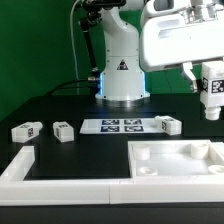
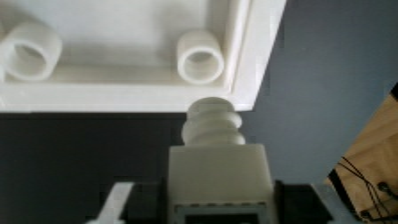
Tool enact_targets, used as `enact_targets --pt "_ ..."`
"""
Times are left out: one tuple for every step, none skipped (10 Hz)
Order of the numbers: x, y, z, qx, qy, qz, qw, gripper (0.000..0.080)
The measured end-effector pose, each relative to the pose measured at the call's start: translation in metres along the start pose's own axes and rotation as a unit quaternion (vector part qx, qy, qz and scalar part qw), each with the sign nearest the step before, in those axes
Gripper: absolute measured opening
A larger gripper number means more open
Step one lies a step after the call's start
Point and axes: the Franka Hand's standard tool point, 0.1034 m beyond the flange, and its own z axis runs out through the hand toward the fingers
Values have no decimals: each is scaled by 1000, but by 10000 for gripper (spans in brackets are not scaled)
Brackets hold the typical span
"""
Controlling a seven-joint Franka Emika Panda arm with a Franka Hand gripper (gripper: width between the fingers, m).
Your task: Assemble square table
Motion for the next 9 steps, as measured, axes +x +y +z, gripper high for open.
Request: enact_targets --pt "-2 10 1 1 -2 24 1000 287" --pt "-1 5 1 4 -1 21 1000 287" --pt "-2 3 1 4 -2 20 1000 287" --pt "-2 4 1 4 -2 20 1000 287" --pt "-2 3 2 4 1 20 1000 287" --pt "-6 -3 11 5 20 18 1000 287" --pt "-10 -16 21 7 19 11 1000 287" --pt "-7 -15 23 5 23 4 1000 287" --pt "-6 -11 31 2 25 3 1000 287"
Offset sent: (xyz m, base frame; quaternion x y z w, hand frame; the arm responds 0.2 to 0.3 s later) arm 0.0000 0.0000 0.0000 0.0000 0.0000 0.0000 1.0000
